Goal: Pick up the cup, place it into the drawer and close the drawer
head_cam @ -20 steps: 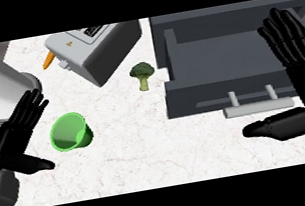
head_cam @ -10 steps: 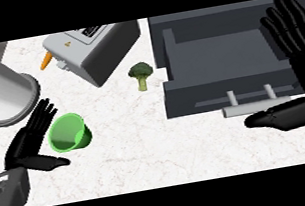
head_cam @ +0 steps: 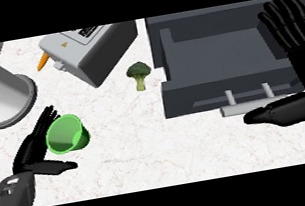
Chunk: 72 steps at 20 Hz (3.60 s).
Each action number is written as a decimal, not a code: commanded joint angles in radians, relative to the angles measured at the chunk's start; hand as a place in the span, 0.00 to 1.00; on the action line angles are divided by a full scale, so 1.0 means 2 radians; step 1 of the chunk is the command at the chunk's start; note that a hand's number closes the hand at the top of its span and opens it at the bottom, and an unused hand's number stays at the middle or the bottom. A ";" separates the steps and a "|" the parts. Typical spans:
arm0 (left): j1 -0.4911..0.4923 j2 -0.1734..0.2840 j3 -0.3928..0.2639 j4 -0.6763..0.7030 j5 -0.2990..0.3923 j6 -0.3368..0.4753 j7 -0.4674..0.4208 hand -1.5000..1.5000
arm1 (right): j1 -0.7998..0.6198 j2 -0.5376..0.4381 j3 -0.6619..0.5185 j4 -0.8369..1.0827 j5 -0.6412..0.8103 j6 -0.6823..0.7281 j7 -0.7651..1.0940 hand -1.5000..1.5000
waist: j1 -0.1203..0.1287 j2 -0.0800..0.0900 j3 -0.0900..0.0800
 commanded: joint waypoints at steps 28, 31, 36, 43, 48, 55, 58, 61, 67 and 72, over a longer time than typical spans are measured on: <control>-0.021 -0.045 -0.015 0.006 -0.018 -0.031 -0.159 1.00 | -0.005 -0.013 -0.022 0.015 -0.009 0.009 -0.001 0.00 | -0.002 0.002 -0.001; -0.030 -0.046 -0.007 -0.001 -0.022 0.061 -0.166 1.00 | -0.014 -0.024 -0.021 -0.005 -0.014 0.014 0.023 0.00 | -0.007 0.001 -0.001; -0.055 -0.060 0.012 -0.011 0.014 -0.038 -0.166 1.00 | 0.002 -0.011 -0.020 0.004 -0.013 0.014 -0.007 0.00 | -0.005 0.001 0.000; -0.039 -0.115 0.084 -0.035 0.076 0.120 -0.179 1.00 | -0.010 -0.029 -0.040 0.008 -0.027 0.017 0.020 0.00 | 0.008 -0.004 0.001; -0.096 -0.126 0.055 -0.088 0.065 0.121 -0.100 1.00 | 0.002 -0.023 -0.027 0.041 0.007 0.018 -0.014 0.00 | 0.016 -0.007 0.003; -0.131 -0.163 0.015 -0.203 0.063 0.149 0.008 1.00 | 0.029 -0.013 -0.031 -0.001 0.002 0.006 -0.001 0.00 | 0.021 -0.011 0.003; -0.183 -0.174 0.006 -0.229 0.065 0.166 0.073 1.00 | 0.014 -0.016 -0.041 -0.002 -0.013 0.006 0.010 0.00 | 0.017 -0.010 0.003; -0.211 -0.179 -0.037 -0.265 0.085 0.219 0.133 1.00 | 0.014 -0.019 -0.034 0.005 -0.006 0.013 0.005 0.00 | 0.014 -0.010 0.003; -0.313 -0.179 -0.057 -0.271 0.091 0.277 0.235 1.00 | 0.031 -0.011 -0.034 0.011 0.017 0.004 -0.027 0.00 | 0.009 -0.007 0.003; -0.383 -0.179 -0.085 -0.201 0.101 0.337 0.287 1.00 | 0.031 -0.012 -0.035 0.031 0.006 0.021 -0.050 0.00 | 0.001 -0.004 0.003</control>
